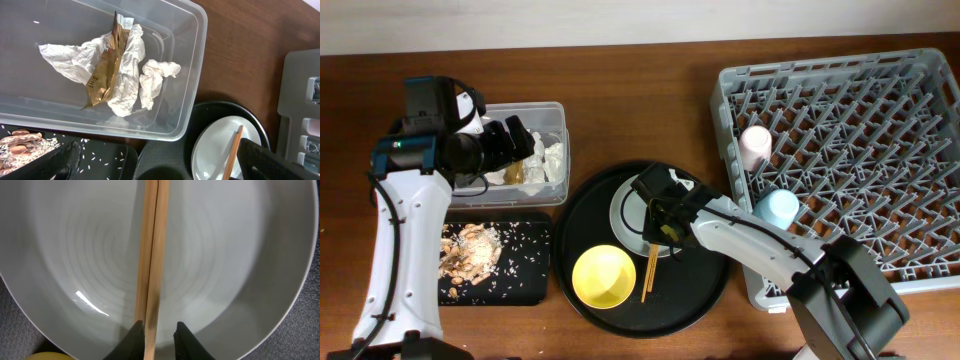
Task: Sort waste into correct bins and load items into the dishwasher rack
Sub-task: 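Grasp the wooden chopsticks on the plate with the right gripper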
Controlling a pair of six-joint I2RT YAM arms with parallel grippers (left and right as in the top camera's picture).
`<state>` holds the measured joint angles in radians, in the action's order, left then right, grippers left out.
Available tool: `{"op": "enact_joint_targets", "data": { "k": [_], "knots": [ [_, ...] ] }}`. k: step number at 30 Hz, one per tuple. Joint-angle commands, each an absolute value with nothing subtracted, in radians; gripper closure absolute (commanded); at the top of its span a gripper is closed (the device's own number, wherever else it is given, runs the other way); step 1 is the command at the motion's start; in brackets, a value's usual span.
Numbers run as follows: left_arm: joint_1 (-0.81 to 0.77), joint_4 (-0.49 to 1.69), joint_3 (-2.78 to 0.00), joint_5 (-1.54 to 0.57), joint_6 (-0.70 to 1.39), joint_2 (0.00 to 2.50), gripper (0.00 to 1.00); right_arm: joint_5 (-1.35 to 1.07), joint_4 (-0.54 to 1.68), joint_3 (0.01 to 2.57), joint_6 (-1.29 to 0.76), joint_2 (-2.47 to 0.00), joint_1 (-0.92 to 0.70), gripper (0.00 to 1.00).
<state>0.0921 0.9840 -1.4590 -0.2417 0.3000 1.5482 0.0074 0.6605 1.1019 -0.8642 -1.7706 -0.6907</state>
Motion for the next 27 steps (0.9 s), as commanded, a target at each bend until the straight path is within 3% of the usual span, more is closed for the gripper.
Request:
{"op": "enact_joint_targets", "data": {
  "k": [1, 19, 20, 25, 27],
  "knots": [
    [0.095, 0.983, -1.467, -0.238, 0.306, 1.541, 0.01, 0.011, 0.662, 1.096, -0.873, -1.777, -0.694, 0.78],
    [0.095, 0.983, -1.467, -0.238, 0.306, 1.541, 0.01, 0.001, 0.648, 1.096, -0.873, -1.822, -0.694, 0.78],
    [0.095, 0.983, -1.467, -0.238, 0.306, 1.541, 0.01, 0.001, 0.65, 1.096, -0.873, -1.822, -0.694, 0.85],
    [0.095, 0.983, -1.467, -0.238, 0.306, 1.541, 0.01, 0.013, 0.681, 1.098, -0.869, -1.795, -0.688, 0.96],
    [0.095, 0.983, -1.467, -0.238, 0.306, 1.541, 0.01, 0.012, 0.723, 1.107, -0.868, -1.763, -0.656, 0.96]
  ]
}}
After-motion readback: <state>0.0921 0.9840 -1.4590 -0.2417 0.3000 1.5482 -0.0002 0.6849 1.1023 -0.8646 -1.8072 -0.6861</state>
